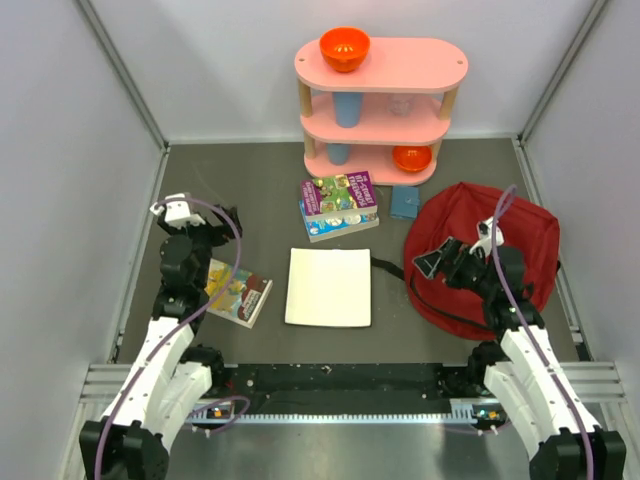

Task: Pack the student bag
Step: Move the student bag to the center of the board.

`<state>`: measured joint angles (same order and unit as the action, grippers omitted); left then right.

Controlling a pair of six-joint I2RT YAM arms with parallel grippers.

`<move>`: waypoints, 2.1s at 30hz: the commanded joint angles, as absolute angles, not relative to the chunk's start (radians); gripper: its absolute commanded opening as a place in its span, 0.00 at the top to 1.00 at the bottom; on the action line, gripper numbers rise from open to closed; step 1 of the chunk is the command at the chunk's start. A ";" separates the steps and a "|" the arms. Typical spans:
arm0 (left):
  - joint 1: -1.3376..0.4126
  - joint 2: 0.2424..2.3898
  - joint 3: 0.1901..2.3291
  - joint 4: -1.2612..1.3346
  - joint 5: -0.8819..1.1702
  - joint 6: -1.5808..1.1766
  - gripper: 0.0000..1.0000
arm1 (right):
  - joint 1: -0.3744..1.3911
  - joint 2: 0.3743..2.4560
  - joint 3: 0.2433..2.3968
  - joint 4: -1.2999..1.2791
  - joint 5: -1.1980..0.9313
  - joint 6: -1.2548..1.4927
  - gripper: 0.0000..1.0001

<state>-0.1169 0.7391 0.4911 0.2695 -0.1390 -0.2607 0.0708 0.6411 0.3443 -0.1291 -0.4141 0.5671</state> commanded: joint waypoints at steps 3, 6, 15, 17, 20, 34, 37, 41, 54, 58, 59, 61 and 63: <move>-0.117 0.698 0.528 0.160 -0.160 -0.419 0.02 | 0.083 0.565 0.400 -0.172 -0.226 0.751 0.01; -0.115 0.736 0.584 -0.041 -0.089 -0.549 0.02 | 0.083 0.508 0.313 -0.007 -0.322 0.812 0.01; -0.107 0.880 0.543 0.169 0.330 -0.721 0.01 | 0.143 0.676 0.494 -0.164 -0.388 0.557 0.01; -0.107 0.931 0.581 0.154 0.421 -0.694 0.02 | 0.141 0.690 0.505 -0.166 -0.390 0.546 0.01; -0.187 0.974 0.667 0.080 0.280 -0.582 0.01 | 0.141 0.722 0.518 -0.166 -0.414 0.546 0.01; -0.416 1.370 0.904 -0.048 0.146 -0.488 0.01 | 0.288 0.761 0.532 -0.272 -0.345 0.525 0.01; -0.420 1.425 0.907 -0.072 0.102 -0.525 0.01 | 0.304 0.752 0.517 -0.275 -0.351 0.538 0.01; -0.420 1.427 0.804 -0.051 0.071 -0.555 0.01 | 0.333 0.771 0.514 -0.281 -0.342 0.541 0.01; -0.419 1.275 0.552 -0.110 -0.086 -0.730 0.01 | 0.434 0.988 0.526 -0.204 -0.258 0.601 0.01; -0.419 1.131 0.470 -0.187 -0.143 -0.759 0.01 | 0.471 1.075 0.517 -0.175 -0.232 0.656 0.01; -0.419 1.102 0.431 -0.198 -0.158 -0.770 0.01 | 0.475 1.091 0.517 -0.163 -0.229 0.667 0.01; -0.419 1.015 0.394 -0.228 -0.181 -0.787 0.01 | 0.497 1.135 0.517 -0.141 -0.227 0.690 0.01; -0.419 0.956 0.361 -0.259 -0.190 -0.799 0.01 | 0.534 1.164 0.520 -0.106 -0.218 0.710 0.01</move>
